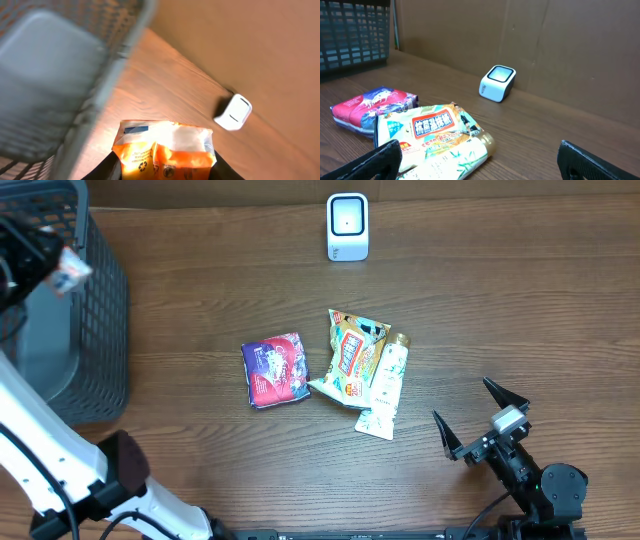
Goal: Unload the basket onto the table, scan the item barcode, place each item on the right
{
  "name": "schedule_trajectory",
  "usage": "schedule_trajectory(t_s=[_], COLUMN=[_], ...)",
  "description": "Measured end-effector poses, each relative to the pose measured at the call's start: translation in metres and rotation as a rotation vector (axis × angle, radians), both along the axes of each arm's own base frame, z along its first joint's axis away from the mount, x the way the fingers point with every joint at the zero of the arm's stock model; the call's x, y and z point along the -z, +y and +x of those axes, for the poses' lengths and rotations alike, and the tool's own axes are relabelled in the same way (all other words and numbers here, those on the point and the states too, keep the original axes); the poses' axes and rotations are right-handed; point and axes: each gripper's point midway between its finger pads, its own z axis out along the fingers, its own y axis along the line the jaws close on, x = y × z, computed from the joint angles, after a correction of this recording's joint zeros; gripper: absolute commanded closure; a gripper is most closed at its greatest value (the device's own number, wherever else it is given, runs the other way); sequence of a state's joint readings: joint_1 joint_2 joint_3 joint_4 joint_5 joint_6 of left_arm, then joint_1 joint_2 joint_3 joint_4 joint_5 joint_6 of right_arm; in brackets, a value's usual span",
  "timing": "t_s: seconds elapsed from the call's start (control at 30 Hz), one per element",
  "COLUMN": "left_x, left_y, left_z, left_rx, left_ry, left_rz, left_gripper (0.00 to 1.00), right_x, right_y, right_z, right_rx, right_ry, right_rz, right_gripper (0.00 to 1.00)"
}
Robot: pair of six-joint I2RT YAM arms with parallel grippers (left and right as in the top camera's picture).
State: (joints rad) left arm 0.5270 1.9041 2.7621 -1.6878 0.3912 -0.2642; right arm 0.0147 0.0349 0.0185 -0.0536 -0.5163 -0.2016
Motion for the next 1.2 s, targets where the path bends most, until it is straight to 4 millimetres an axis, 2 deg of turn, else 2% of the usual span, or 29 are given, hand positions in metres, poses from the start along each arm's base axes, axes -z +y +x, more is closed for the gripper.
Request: schedule_trajectory(t_s=[0.13, 0.3, 0.4, 0.57, 0.67, 0.73, 0.9, 1.2], left_x=[-0.003, 0.008, 0.022, 0.057, 0.083, 0.109, 0.165, 0.281], left_y=[-0.058, -0.149, -0.198, -0.261, -0.284, -0.299, -0.316, -0.341], left_z=[0.014, 0.023, 0.021, 0.007, -0.003, -0.013, -0.031, -0.034], left_rx=[0.176, 0.422, 0.541, 0.683, 0.722, 0.729, 0.684, 0.604], left_ry=[-0.011, 0.025, 0.074, 0.199, 0.291, 0.384, 0.549, 0.617], left_rz=[0.022, 0.019, 0.034, 0.084, 0.132, 0.184, 0.319, 0.429], left_gripper=[0.68, 0.72, 0.7, 0.7, 0.7, 0.7, 0.64, 0.61], right_x=[0.0, 0.0, 0.0, 0.0, 0.0, 0.0, 0.0, 0.0], right_y=[0.0, 0.0, 0.0, 0.0, 0.0, 0.0, 0.0, 0.0], right_z=[0.0, 0.0, 0.0, 0.0, 0.0, 0.0, 0.0, 0.0], right_rx=[0.0, 0.0, 0.0, 0.0, 0.0, 0.0, 0.0, 0.0], right_ry=[0.0, 0.0, 0.0, 0.0, 0.0, 0.0, 0.0, -0.001], right_rz=[0.0, 0.0, 0.0, 0.0, 0.0, 0.0, 0.0, -0.001], right_gripper=[0.0, 0.0, 0.0, 0.0, 0.0, 0.0, 0.0, 0.0])
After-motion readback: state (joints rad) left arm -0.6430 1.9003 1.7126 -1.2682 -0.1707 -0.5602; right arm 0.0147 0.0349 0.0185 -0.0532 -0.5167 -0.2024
